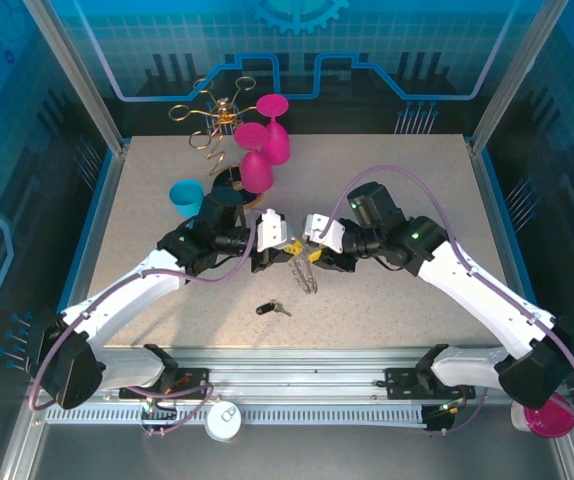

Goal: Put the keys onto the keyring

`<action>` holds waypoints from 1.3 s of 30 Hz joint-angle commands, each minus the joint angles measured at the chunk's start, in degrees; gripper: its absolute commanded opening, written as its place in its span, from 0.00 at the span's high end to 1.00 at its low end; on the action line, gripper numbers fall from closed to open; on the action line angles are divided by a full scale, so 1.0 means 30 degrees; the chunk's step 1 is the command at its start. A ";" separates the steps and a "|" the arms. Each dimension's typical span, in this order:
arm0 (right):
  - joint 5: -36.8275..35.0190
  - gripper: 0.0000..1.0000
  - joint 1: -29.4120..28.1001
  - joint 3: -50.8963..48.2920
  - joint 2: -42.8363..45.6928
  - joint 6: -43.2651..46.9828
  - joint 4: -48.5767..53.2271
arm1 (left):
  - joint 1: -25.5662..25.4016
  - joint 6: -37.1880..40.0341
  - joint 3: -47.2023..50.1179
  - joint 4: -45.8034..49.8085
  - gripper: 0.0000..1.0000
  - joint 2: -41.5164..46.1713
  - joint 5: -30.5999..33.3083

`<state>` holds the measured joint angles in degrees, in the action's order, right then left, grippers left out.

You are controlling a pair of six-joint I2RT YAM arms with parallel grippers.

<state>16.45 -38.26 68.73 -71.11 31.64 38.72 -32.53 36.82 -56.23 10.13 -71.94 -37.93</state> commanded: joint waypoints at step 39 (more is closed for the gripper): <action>0.6193 1.00 0.0742 -0.1736 0.2222 -0.3233 -0.5335 | 0.1690 -0.5497 0.1799 -0.3386 0.62 0.3114 -0.3425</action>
<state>31.40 -36.91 63.68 -64.99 23.68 26.02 -27.86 24.49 -52.12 4.95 -63.46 -44.36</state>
